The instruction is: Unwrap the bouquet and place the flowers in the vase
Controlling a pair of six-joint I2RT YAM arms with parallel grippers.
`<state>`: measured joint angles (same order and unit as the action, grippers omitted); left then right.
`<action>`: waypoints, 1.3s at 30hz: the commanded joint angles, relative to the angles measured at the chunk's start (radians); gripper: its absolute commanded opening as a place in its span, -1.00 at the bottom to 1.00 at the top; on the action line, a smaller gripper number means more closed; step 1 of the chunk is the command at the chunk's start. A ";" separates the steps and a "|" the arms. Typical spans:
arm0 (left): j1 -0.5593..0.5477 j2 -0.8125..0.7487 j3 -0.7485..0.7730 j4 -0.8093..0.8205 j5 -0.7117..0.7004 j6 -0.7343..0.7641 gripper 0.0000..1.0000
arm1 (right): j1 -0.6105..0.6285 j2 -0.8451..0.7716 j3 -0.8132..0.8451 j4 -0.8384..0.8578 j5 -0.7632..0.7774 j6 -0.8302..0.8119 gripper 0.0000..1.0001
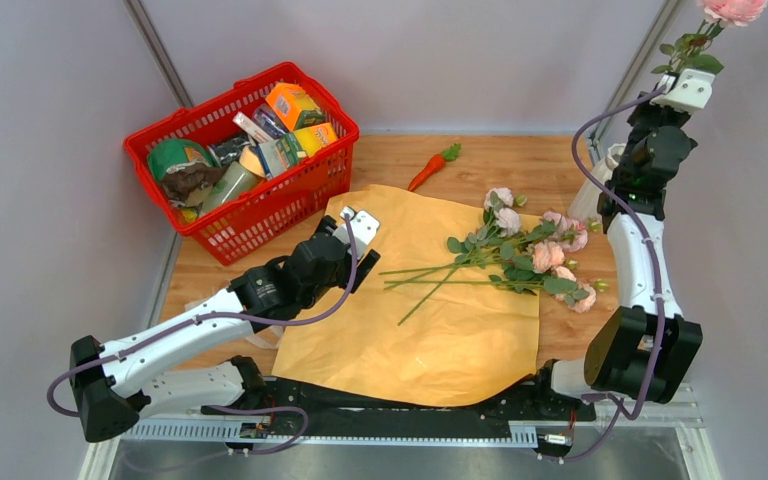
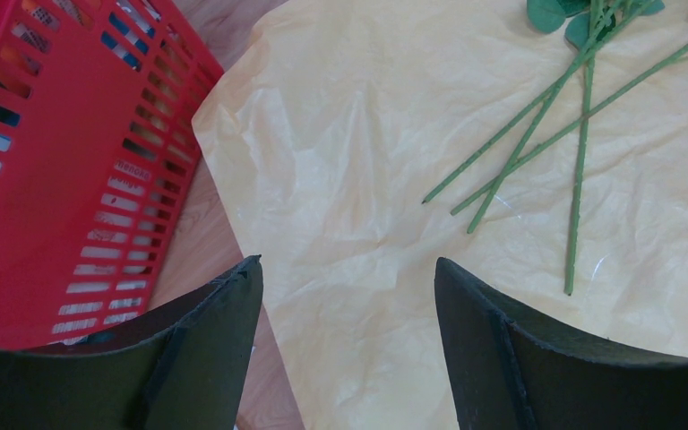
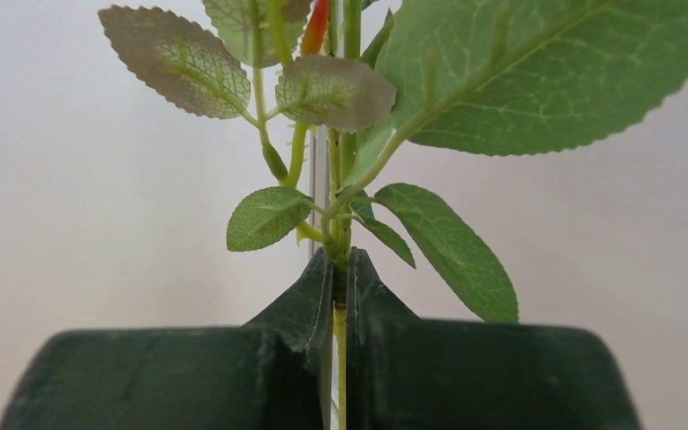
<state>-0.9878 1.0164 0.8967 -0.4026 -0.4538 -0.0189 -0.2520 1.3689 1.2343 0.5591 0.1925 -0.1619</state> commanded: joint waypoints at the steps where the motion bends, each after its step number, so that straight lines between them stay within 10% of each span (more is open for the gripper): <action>1: -0.002 -0.013 0.039 -0.002 0.004 -0.001 0.56 | -0.009 0.021 -0.025 0.009 0.012 0.024 -1.00; 20: -0.002 -0.009 0.031 -0.004 -0.045 0.008 0.56 | -0.009 -0.108 0.004 -0.609 0.188 0.458 0.26; 39: -0.002 -0.006 0.025 0.001 -0.062 0.017 0.56 | -0.004 -0.370 -0.217 -0.924 -0.424 0.814 0.11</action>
<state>-0.9878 1.0164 0.8967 -0.4084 -0.5110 -0.0170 -0.2565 1.0649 1.0874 -0.3412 -0.0395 0.5320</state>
